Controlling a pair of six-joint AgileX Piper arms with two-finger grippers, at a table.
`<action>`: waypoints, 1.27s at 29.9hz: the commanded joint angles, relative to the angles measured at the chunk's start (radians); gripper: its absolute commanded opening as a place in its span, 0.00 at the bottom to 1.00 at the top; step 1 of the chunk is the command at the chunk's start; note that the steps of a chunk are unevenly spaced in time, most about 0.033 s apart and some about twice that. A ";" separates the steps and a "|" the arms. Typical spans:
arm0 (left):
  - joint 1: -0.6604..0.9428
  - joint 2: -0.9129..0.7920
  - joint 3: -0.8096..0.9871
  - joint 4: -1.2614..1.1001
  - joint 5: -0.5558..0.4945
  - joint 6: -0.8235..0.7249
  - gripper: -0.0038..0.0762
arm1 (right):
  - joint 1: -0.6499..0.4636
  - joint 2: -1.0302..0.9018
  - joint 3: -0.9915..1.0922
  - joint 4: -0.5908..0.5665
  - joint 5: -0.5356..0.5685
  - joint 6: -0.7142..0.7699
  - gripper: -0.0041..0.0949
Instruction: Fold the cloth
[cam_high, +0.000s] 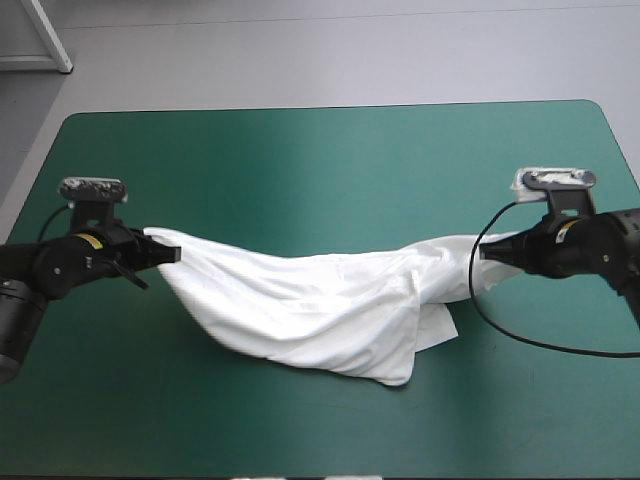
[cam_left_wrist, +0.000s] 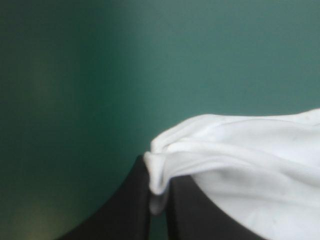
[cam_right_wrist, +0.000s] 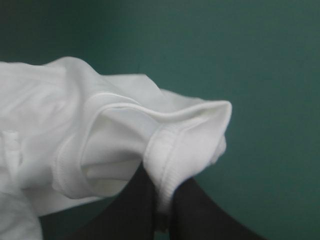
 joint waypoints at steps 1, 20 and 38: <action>-0.004 -0.044 -0.215 0.017 0.070 0.003 0.04 | -0.001 -0.056 -0.192 -0.035 0.050 0.004 0.03; -0.004 -0.075 -0.914 0.356 0.262 0.010 0.04 | -0.001 -0.079 -0.956 -0.065 0.108 -0.008 0.03; -0.004 -0.082 -0.699 0.262 0.209 0.018 0.04 | -0.001 0.016 -0.764 0.124 0.067 -0.080 0.03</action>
